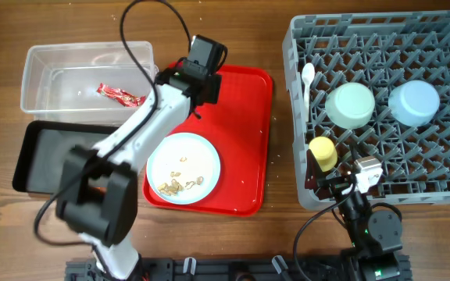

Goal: Sort waste into correct bins and load items into the dishwasher rack
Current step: 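Return the left gripper to the red tray and grasp the white tissue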

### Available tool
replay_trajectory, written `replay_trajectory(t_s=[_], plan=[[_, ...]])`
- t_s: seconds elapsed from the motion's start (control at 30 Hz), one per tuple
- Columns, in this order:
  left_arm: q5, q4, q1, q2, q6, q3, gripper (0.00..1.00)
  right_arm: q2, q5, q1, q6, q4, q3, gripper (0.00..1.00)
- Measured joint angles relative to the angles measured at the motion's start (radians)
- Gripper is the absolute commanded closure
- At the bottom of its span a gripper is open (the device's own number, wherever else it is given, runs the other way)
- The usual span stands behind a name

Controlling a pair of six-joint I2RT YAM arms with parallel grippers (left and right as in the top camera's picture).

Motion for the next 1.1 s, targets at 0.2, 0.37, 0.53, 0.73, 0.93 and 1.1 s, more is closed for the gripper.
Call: replay_trajectory(t_s=[0.2, 0.37, 0.53, 0.73, 0.93, 1.1], plan=[[-0.053, -0.007, 0.087, 0.129, -0.014, 0.0, 0.45, 0.0, 0.0, 0.0, 0.0, 0.0, 0.0, 0.0], [-0.064, -0.002, 0.132, 0.149, -0.04, 0.0, 0.49, 0.0, 0.0, 0.0, 0.0, 0.0, 0.0, 0.0], [-0.031, 0.001, 0.135, 0.2, -0.047, 0.0, 0.69, 0.0, 0.0, 0.0, 0.0, 0.0, 0.0, 0.0], [0.047, 0.009, 0.139, 0.205, -0.048, 0.0, 0.96, 0.0, 0.0, 0.0, 0.0, 0.0, 0.0, 0.0], [0.088, -0.015, 0.143, 0.188, -0.111, 0.0, 0.96, 0.0, 0.0, 0.0, 0.0, 0.0, 0.0, 0.0], [0.18, -0.058, 0.143, 0.043, -0.184, -0.01, 0.96, 0.0, 0.0, 0.0, 0.0, 0.0, 0.0, 0.0]])
